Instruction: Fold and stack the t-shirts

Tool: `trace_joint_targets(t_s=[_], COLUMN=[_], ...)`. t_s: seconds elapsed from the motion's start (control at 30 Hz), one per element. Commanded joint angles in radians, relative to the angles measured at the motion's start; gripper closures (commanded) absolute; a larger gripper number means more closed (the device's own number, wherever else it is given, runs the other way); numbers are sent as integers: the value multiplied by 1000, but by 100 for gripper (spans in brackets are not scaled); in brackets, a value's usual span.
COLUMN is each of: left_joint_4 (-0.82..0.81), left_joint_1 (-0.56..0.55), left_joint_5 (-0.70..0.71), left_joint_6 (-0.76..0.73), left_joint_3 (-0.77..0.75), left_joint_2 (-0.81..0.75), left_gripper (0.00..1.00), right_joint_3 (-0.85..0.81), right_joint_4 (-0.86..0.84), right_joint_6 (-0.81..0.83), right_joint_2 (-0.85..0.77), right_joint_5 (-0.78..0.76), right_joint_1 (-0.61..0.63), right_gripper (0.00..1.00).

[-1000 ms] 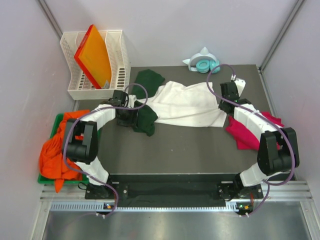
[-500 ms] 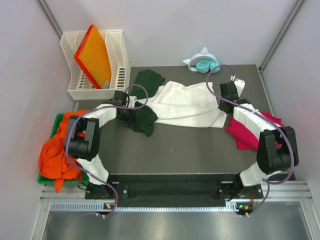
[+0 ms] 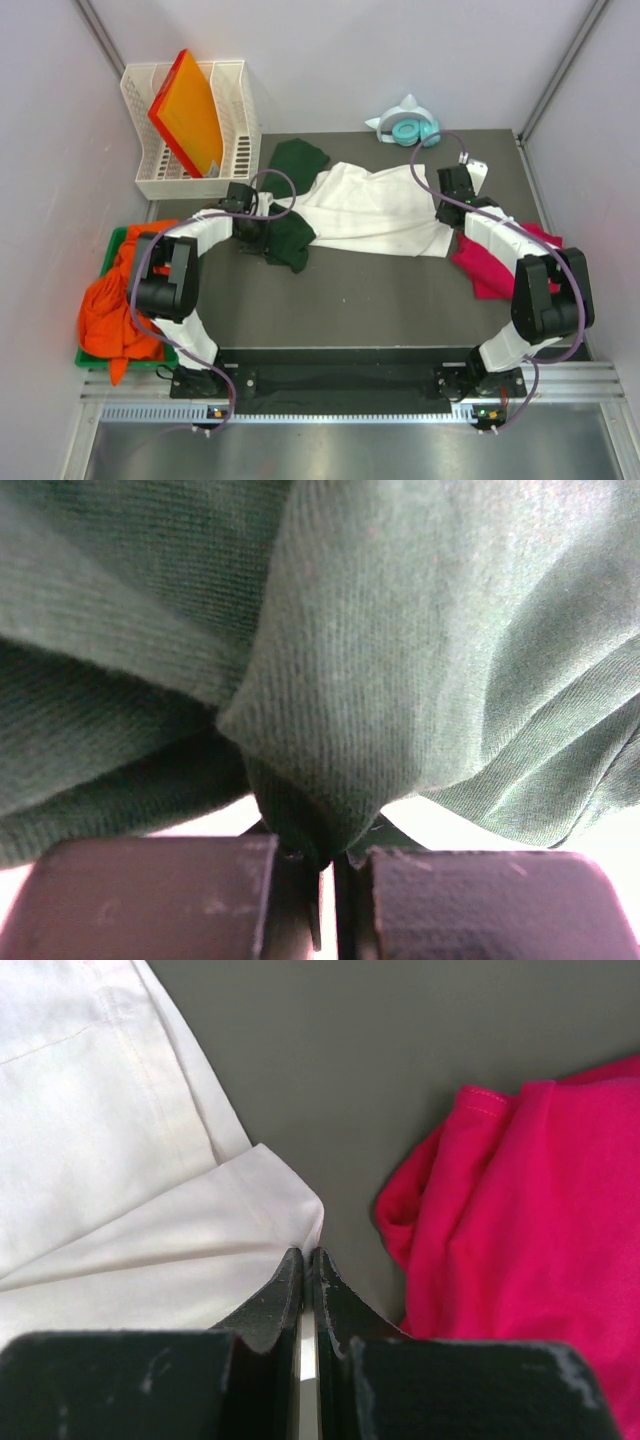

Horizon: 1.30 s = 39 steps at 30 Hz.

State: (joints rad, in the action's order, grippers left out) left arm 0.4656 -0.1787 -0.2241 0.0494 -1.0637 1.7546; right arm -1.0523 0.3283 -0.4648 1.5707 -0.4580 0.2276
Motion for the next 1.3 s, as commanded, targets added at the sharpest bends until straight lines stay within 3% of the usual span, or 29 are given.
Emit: trace_joint_targets(t_s=[0.0, 0.53, 0.73, 1.27], left_joint_4=[-4, -19, 41, 249], left_joint_1=[-1, -1, 11, 19], left_joint_5=[28, 331, 378, 410], left_joint_6=[-28, -161, -187, -186], left_joint_3=[39, -90, -119, -401], left_joint_2=[-50, -428, -581, -860], left_gripper=[100, 100, 100, 100], right_joint_3=[-12, 9, 5, -188], right_joint_4=[-40, -21, 40, 331], right_joint_6=[-5, 8, 44, 213], right_joint_2=[-8, -86, -276, -701], right_joint_5=[-16, -22, -59, -128], right_joint_1=[16, 26, 32, 38], right_gripper=[100, 100, 100, 100])
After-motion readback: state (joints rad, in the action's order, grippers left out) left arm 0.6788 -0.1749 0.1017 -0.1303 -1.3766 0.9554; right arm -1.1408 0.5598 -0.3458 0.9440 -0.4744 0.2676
